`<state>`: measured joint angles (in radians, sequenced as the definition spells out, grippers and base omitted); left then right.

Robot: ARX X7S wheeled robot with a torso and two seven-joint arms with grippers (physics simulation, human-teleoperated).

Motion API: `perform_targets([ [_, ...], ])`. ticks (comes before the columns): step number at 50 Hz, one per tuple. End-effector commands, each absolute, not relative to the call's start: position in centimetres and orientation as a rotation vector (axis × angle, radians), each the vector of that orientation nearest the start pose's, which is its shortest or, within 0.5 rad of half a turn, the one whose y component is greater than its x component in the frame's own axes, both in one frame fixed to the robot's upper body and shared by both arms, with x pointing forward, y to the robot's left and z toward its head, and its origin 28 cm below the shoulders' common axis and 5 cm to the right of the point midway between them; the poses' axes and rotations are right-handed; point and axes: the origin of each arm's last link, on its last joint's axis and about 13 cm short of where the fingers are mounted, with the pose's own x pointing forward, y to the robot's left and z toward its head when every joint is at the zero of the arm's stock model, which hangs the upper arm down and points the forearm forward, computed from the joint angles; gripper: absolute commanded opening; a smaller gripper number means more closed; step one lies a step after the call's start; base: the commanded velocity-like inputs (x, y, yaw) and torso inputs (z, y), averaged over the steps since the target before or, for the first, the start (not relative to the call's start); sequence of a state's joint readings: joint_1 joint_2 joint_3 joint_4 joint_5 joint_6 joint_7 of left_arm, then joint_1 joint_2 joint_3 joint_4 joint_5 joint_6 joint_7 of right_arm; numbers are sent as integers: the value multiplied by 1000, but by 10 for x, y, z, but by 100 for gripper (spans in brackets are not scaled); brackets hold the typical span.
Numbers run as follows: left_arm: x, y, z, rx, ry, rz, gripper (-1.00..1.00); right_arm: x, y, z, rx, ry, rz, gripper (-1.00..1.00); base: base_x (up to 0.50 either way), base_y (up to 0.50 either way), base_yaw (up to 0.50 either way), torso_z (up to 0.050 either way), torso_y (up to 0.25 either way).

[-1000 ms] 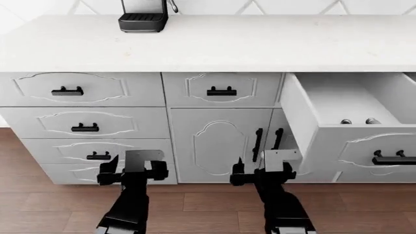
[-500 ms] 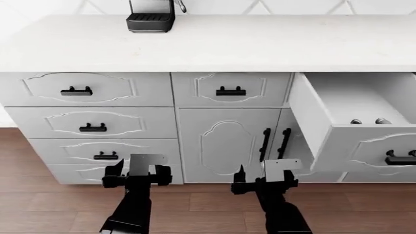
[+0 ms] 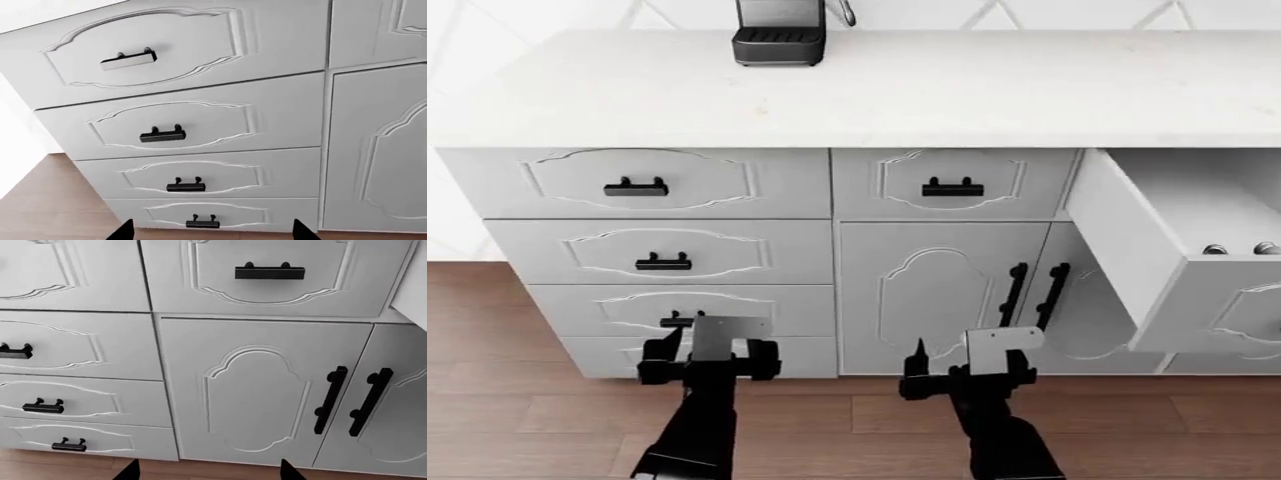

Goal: Pick and place the shaker into the drawer. Then close the cabinet.

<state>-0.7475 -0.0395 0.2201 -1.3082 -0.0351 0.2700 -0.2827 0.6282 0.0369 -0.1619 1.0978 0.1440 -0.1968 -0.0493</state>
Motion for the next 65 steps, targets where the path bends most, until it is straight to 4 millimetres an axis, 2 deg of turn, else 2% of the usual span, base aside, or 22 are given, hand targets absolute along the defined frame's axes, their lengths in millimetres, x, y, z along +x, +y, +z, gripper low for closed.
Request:
perform_targets([
  [1,327,214,-19,201,265,176,100,314,-100,-25,8,278,88,100,0,0,0,0,0],
  [6,327,214,-19,195,277,187,100,314,-100,-25,9,278,83,100,0,0,0,0,0],
  [7,348,208,6,364,381,326,100,333,-112,-12,-146,534,-15,100,0,0,0,0,0],
  [8,247,204,26,121,-161,91,100,246,-97,19,1,-47,94,100,0,0,0,0,0],
  [9,281,204,34,123,-173,184,100,279,-98,26,-1,-46,90,100,0,0,0,0,0],
  [10,313,217,50,125,-216,131,100,309,-114,31,-38,76,91,100,0,0,0,0,0],
  [11,341,235,58,138,-59,107,100,306,-130,50,-61,93,90,100,0,0,0,0,0],
  [12,358,248,80,129,13,105,100,301,-141,71,-84,103,94,100,0,0,0,0,0],
  [13,359,258,110,114,-8,102,100,299,-152,100,-112,82,95,100,0,0,0,0,0],
  [15,359,273,191,113,-185,90,100,292,-165,179,-185,-36,109,100,0,0,0,0,0],
  [16,358,279,220,119,-239,87,100,282,-166,220,-227,-140,121,100,0,0,0,0,0],
  [19,353,293,297,163,-393,68,100,266,-174,300,-315,-252,120,100,0,0,0,0,0],
  [20,349,297,318,179,-436,64,100,261,-177,321,-340,-278,117,100,0,0,0,0,0],
  [23,339,304,361,224,-525,46,100,251,-184,365,-394,-330,112,100,0,0,0,0,0],
  [26,327,310,387,269,-577,28,100,244,-191,396,-428,-368,96,100,0,0,0,0,0],
  [29,315,317,407,289,-622,35,100,238,-196,426,-459,-410,73,100,0,0,0,0,0],
  [33,297,334,431,289,-677,99,100,220,-201,470,-505,-506,35,100,0,0,0,0,0],
  [35,288,342,436,293,-690,126,100,213,-203,483,-526,-527,10,100,0,0,0,0,0],
  [39,276,353,429,284,-687,171,100,207,-203,484,-523,-543,-18,100,368,-154,0,0,0],
  [44,267,361,424,263,-679,203,100,201,-198,497,-538,-563,-45,100,492,-201,0,0,0],
  [52,268,361,419,245,-674,194,100,199,-190,507,-625,-569,-64,100,500,-22,0,0,0],
  [65,268,356,414,245,-663,171,100,194,-190,509,-654,-566,-92,100,500,0,0,0,0],
])
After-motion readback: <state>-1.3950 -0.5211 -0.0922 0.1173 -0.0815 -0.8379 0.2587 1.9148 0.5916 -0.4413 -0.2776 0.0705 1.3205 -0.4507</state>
